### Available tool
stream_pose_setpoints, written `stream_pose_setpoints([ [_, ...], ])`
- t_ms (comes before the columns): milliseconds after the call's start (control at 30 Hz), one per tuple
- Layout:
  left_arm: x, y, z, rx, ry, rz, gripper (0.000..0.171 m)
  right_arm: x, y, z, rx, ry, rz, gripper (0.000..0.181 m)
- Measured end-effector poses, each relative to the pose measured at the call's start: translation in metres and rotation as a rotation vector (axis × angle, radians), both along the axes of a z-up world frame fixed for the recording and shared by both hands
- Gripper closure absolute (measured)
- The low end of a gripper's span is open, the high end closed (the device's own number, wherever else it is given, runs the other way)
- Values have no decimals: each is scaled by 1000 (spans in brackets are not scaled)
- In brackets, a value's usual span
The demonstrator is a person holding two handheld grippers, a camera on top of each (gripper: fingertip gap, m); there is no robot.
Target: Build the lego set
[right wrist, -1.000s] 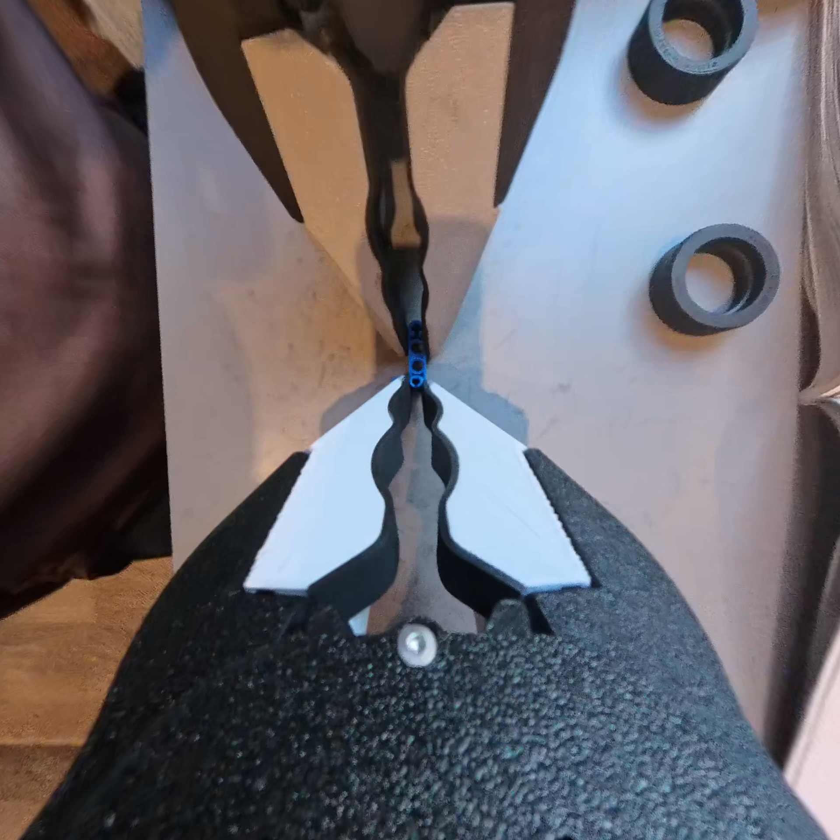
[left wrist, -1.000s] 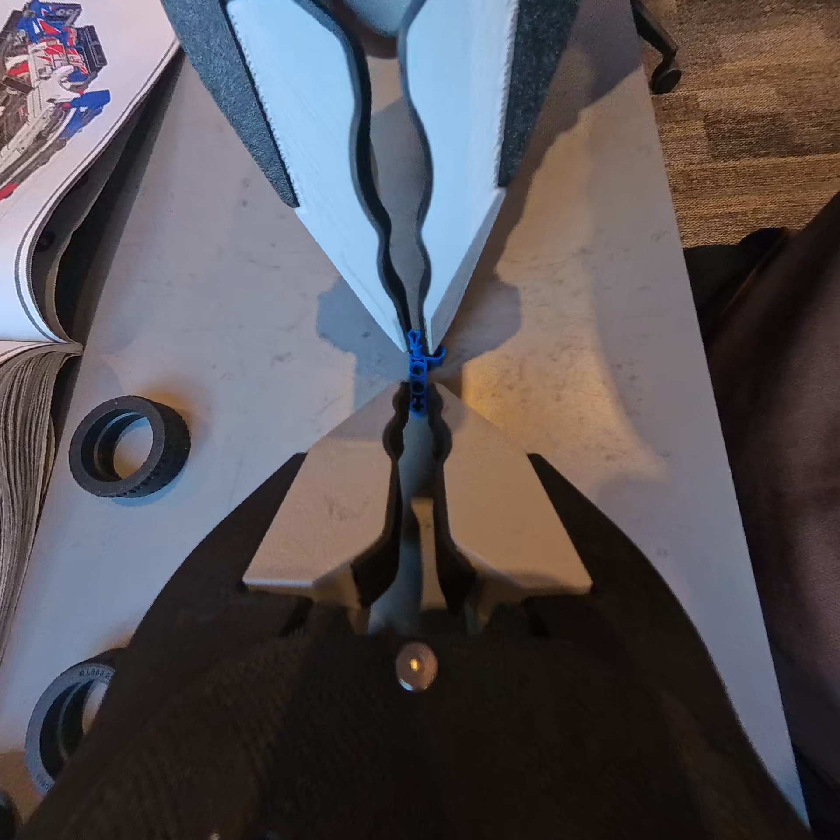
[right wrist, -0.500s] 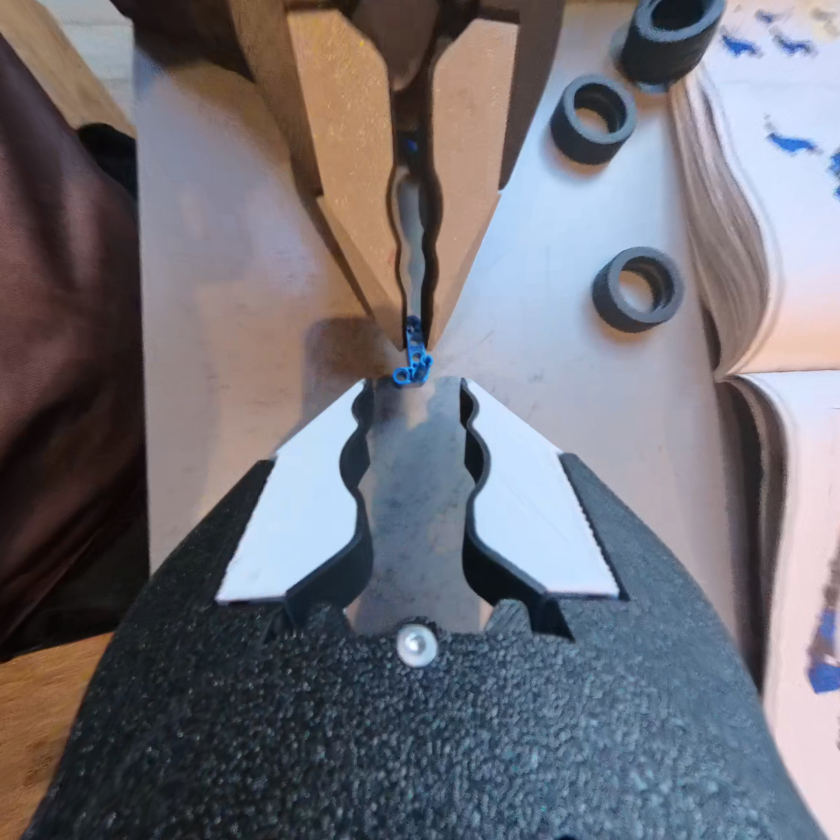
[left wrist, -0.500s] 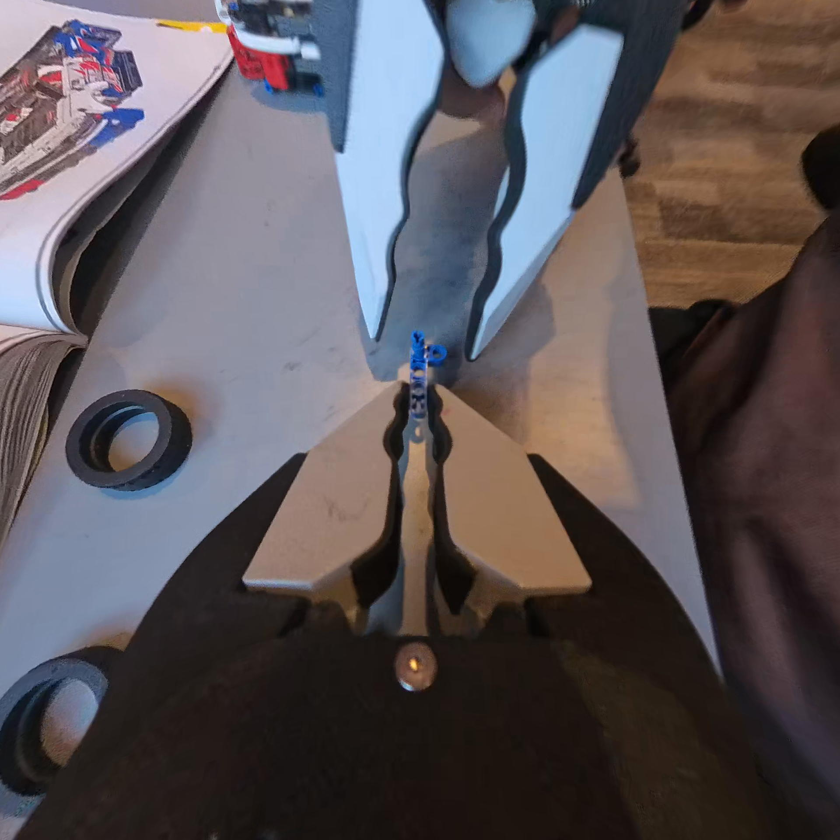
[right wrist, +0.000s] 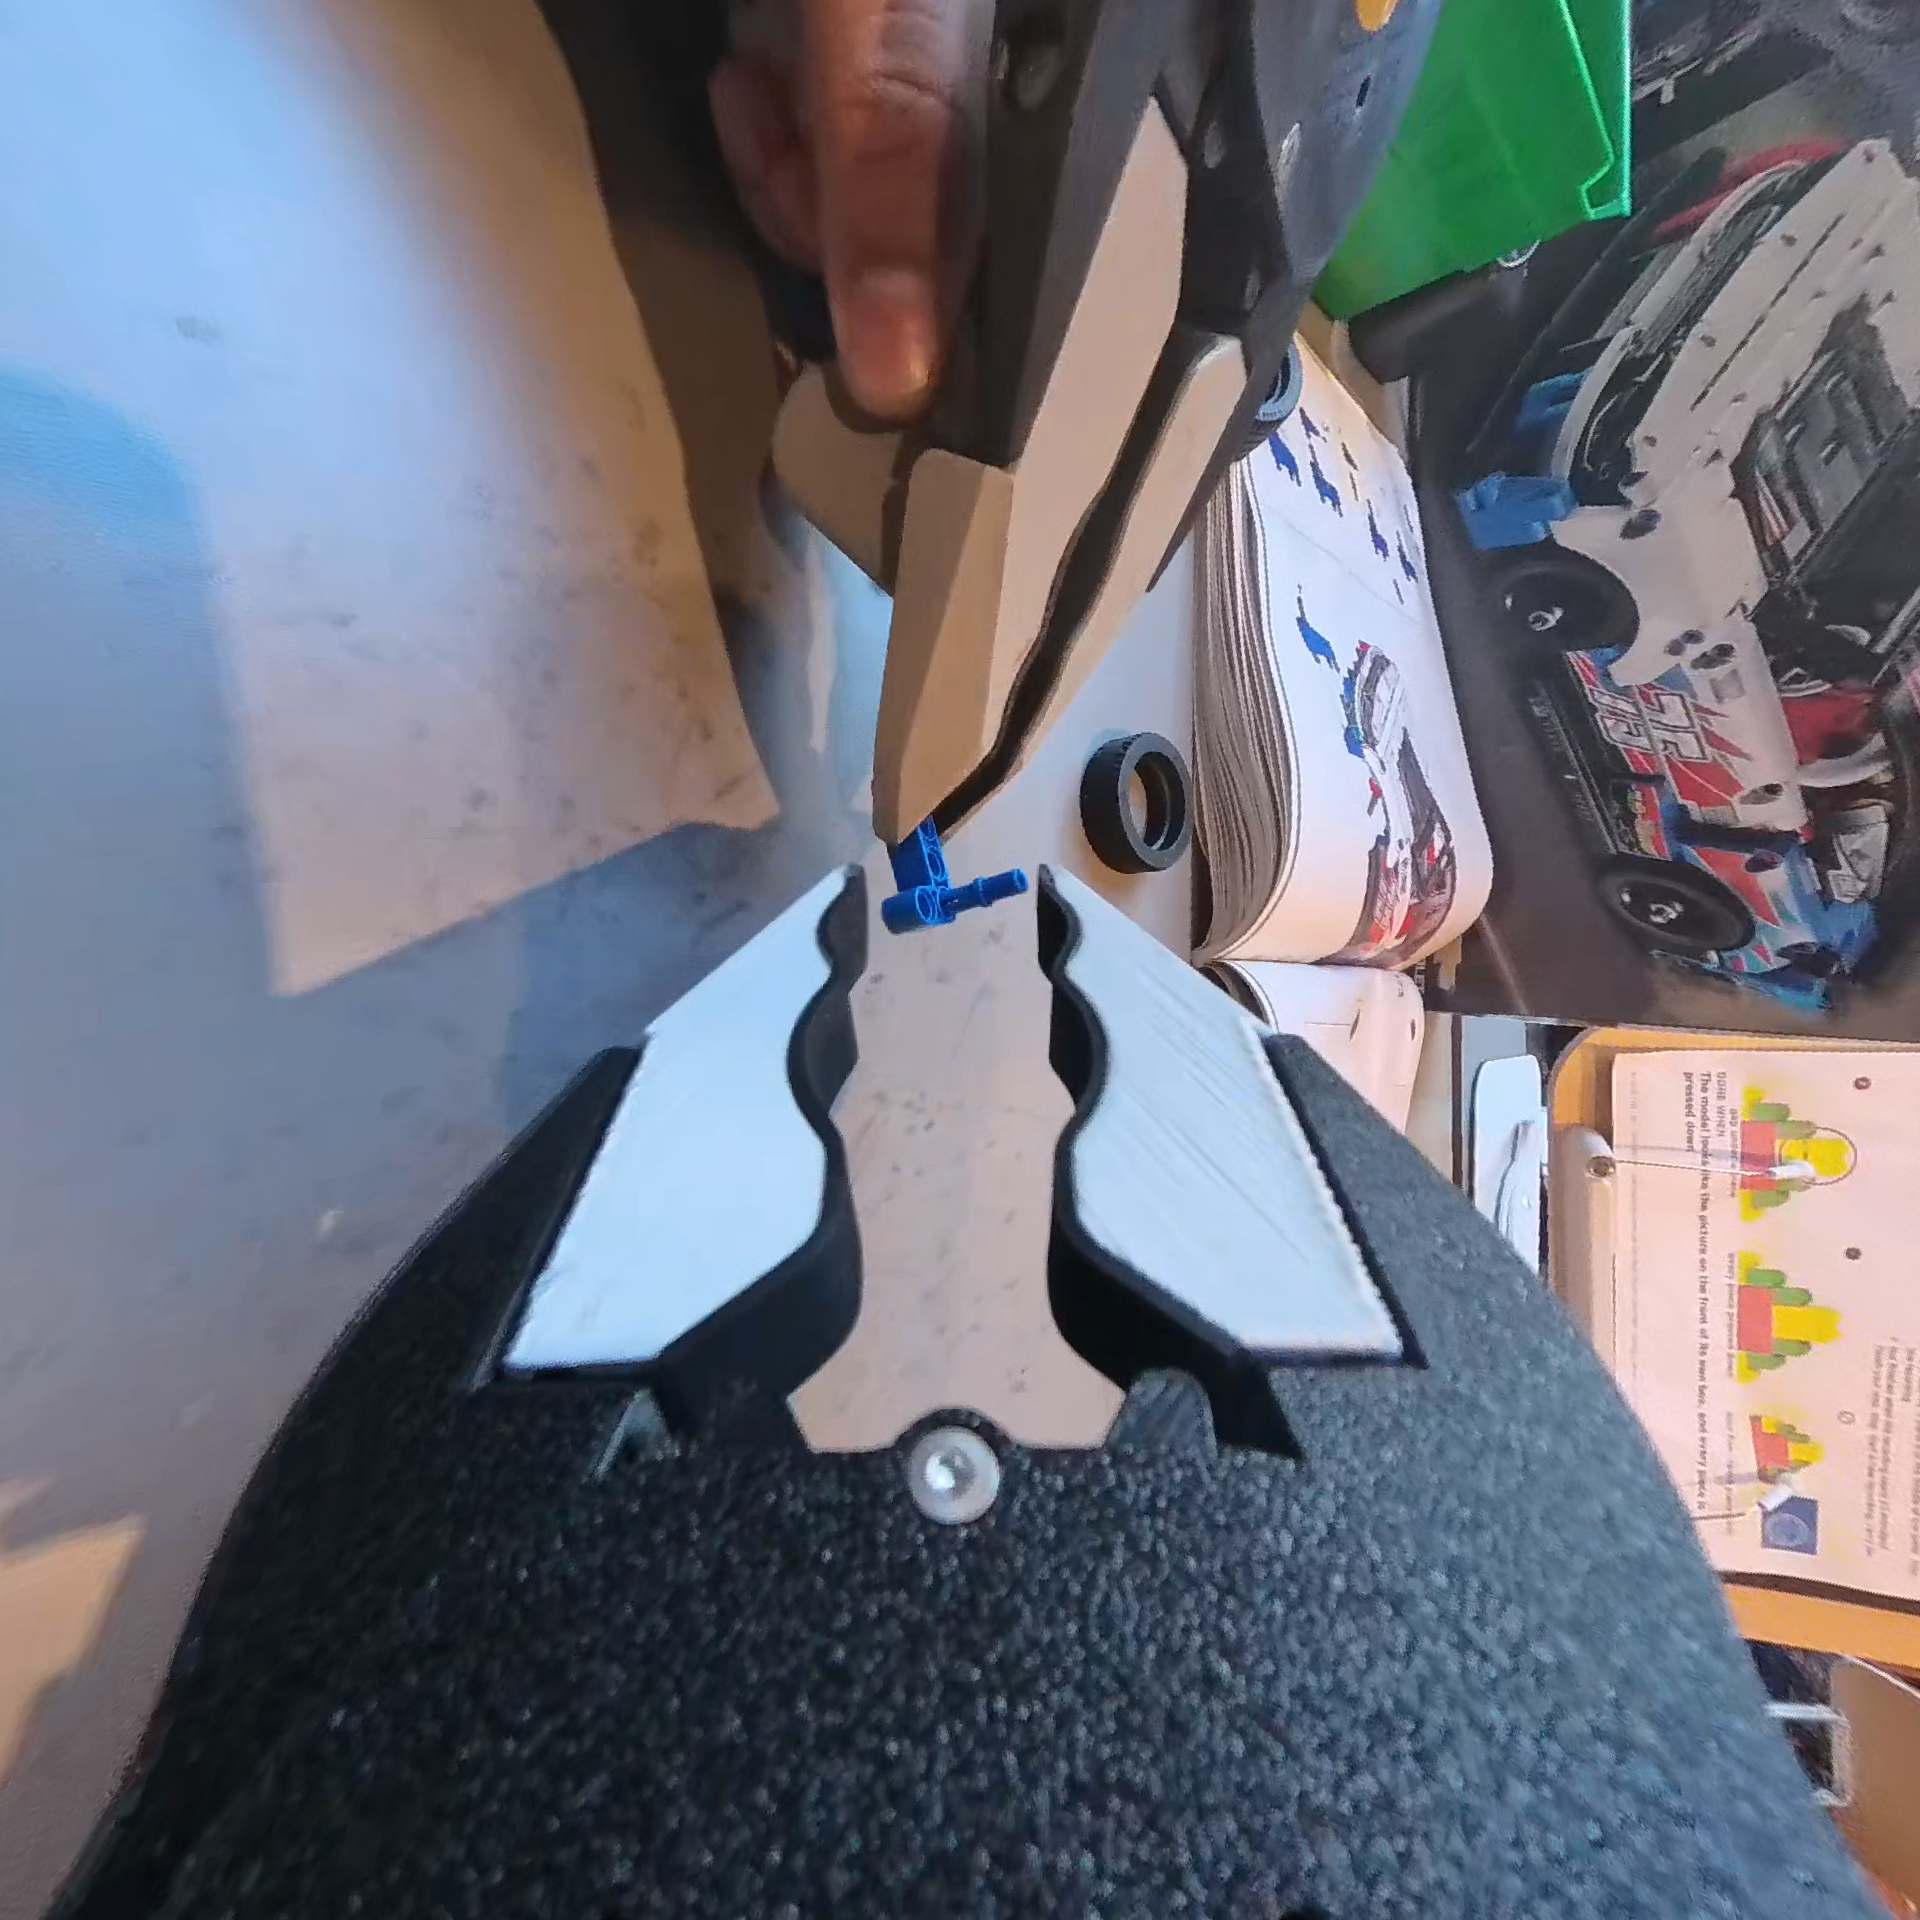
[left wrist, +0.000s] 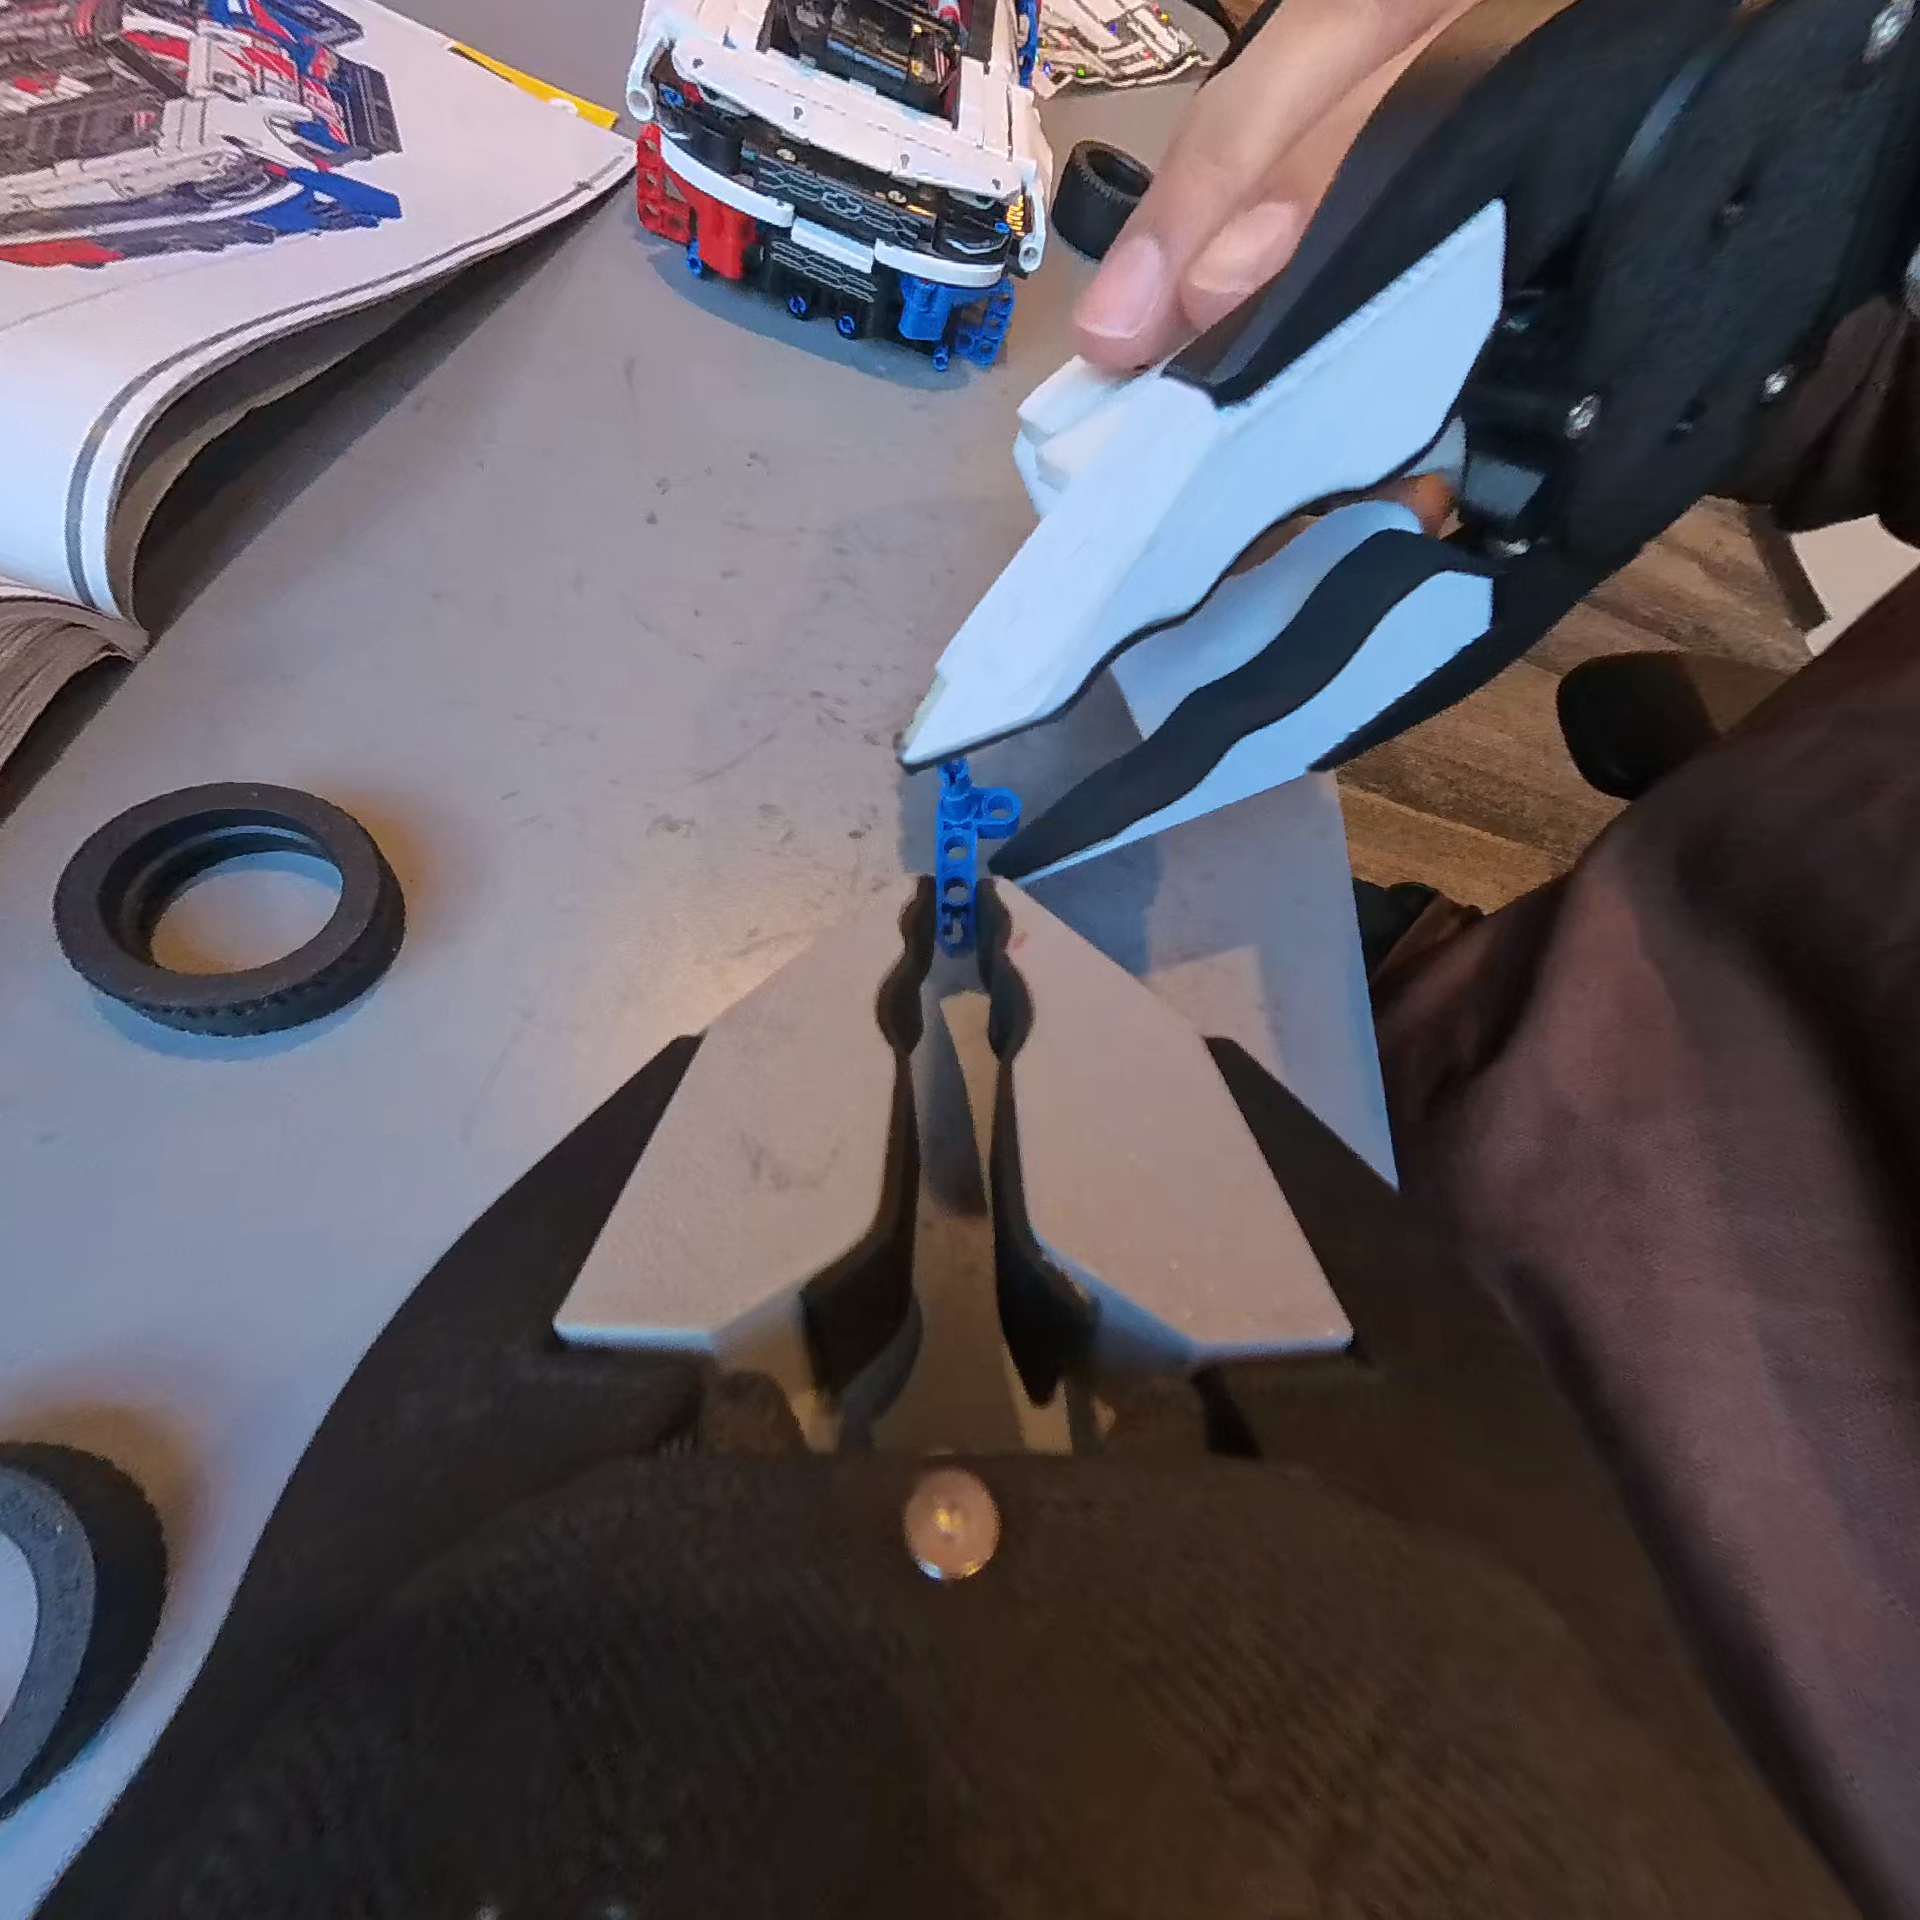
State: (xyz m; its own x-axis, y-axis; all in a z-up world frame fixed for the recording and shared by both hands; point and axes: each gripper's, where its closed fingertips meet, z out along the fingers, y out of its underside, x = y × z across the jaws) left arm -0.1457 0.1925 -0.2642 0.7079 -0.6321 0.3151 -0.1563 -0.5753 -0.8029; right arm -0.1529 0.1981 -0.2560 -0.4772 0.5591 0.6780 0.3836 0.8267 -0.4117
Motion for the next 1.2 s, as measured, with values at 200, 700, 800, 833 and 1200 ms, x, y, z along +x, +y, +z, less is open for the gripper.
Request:
stream_pose_setpoints([
  [200, 1, -1, 2, -11, -32, 2, 167, -5, -1, 0, 14, 11, -6, 152],
  [700, -17, 8, 8, -13, -103, 92, 167, -11, 7, 14, -81, 85, -63, 152],
  [800, -16, 9, 6, -17, -93, 92, 167, -12, 6, 13, -68, 89, -54, 152],
  [833, -16, 8, 6, -16, -92, 89, 167, -12, 6, 13, -63, 91, -50, 152],
  [1200, -8, 1, 2, -44, -76, 34, 167, -9, 2, 5, 32, 33, 53, 149],
])
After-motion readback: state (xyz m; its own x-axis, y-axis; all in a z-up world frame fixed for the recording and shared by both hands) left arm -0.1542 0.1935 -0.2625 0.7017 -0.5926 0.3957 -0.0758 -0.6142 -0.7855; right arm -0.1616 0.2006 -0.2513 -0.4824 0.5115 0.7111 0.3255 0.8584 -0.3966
